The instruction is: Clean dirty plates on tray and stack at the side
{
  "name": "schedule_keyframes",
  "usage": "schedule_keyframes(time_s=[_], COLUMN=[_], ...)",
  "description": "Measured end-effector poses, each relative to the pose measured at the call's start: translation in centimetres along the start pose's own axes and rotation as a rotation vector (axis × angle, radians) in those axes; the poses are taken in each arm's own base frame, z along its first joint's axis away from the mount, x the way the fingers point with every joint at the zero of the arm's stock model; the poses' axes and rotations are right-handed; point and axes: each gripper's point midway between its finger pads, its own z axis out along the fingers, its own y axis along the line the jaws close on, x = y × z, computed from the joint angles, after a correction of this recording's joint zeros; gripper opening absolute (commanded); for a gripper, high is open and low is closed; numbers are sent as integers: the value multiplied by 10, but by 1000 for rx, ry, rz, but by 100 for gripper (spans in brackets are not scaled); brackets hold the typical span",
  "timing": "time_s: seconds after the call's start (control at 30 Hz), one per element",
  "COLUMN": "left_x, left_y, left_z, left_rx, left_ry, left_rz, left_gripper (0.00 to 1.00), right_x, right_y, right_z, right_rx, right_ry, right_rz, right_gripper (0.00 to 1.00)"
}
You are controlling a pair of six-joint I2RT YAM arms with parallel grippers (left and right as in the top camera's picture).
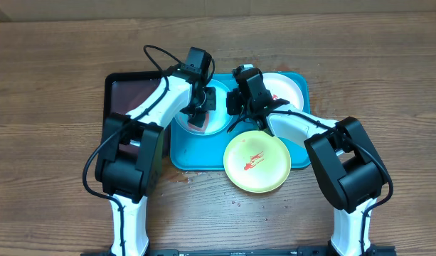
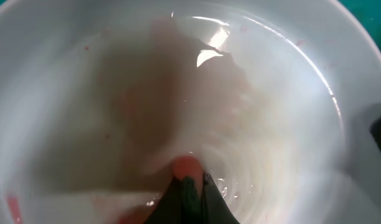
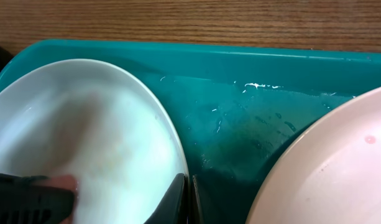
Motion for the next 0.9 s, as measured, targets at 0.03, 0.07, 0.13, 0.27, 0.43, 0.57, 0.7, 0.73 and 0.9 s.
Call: schedule_keyframes(time_s=[0.03, 0.07, 0.13, 0.27, 0.43, 0.57, 0.7, 0.73, 0.9], left_x=[-1, -1, -3, -9, -15, -19, -21, -22, -30], left_y=[1, 1, 2, 2, 9, 16, 30, 34, 71], left_z=[0, 0, 0, 1, 2, 2, 1, 0, -4], left_rx=[-16, -35, -69, -104, -151, -188, -250, -264, -350], left_ry=[-8, -17, -36, -80, -120, -155, -182, -186, -204], left_rz=[3, 8, 13, 17, 17, 12, 6, 1, -53], left_gripper=[4, 4, 4, 4, 4, 4, 4, 4, 4], right_x=[0, 0, 0, 0, 0, 0, 0, 0, 0], right_y=[0, 0, 0, -1, -1, -1, -1, -1, -1], right_z=[0, 0, 0, 1, 1, 1, 1, 1, 1], right_rx=[0, 1, 0, 2, 3, 2, 2, 2, 3], right_ry=[0, 1, 0, -3, -3, -3, -3, -3, -1], right_rz=[1, 3, 5, 9, 13, 15, 16, 16, 16], right_gripper=[4, 4, 4, 4, 4, 4, 4, 4, 4])
